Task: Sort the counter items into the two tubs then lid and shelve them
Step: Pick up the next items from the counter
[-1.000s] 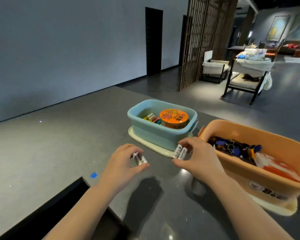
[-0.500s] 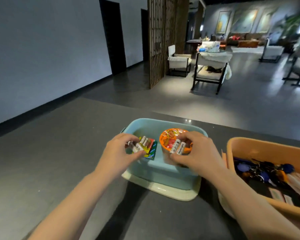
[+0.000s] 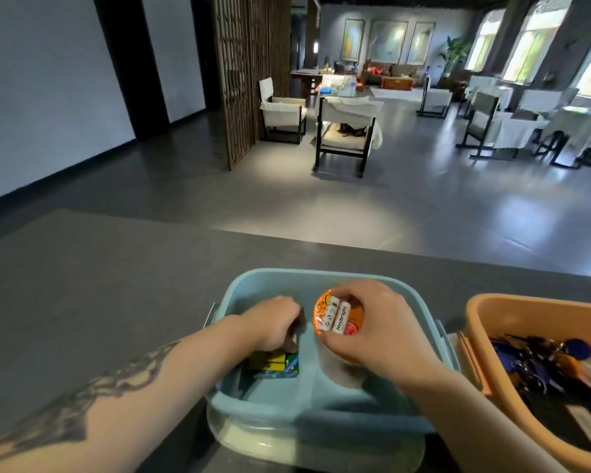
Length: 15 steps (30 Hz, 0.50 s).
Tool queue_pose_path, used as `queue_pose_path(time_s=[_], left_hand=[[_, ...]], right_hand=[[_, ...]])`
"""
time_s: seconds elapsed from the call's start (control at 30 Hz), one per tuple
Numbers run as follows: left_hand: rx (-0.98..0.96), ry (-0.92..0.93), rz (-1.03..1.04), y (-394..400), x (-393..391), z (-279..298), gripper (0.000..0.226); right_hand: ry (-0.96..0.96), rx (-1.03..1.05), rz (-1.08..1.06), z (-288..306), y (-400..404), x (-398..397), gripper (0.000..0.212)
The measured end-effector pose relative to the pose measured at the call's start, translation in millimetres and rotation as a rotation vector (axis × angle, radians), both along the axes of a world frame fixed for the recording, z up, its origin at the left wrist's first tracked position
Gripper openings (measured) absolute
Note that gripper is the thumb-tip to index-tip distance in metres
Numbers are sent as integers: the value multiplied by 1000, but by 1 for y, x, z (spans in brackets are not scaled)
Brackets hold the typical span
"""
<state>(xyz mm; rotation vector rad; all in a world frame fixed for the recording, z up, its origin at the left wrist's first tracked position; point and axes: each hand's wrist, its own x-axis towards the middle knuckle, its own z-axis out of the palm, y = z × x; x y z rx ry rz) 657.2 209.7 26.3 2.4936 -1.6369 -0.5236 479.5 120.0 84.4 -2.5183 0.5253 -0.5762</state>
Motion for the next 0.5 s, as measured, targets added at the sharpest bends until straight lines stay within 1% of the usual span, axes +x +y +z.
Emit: queue_pose_path(time_s=[0.1,0.13,0.2,0.27,0.33,0.37,0.43,0.5], left_hand=[[-22,93,-56,-8,-2,-11,58],[-14,97,-81,-9,-5,-13,61],[20,61,-122,-9,-8,-11,64],[46,30,-118,-2,-4,-1,66],[33,-18,-67,14,3,14,61],[-11,-41,-21,25,5,19,56],[-182,-90,82,50,5,23,40],[-327,-153,144,70,-4,21,28]], right_hand=[[3,-6,19,-6,0,9,39],[15,-10,19,-8,0,12,39],[45,-31,15,-13,-1,17,37],[73,-65,11,-18,-3,20,38],[110,-84,29,-20,-4,23,42],[131,-91,54,-20,-5,25,44],[177,-109,123,-18,-3,34,46],[243,-148,185,-15,2,47,49]])
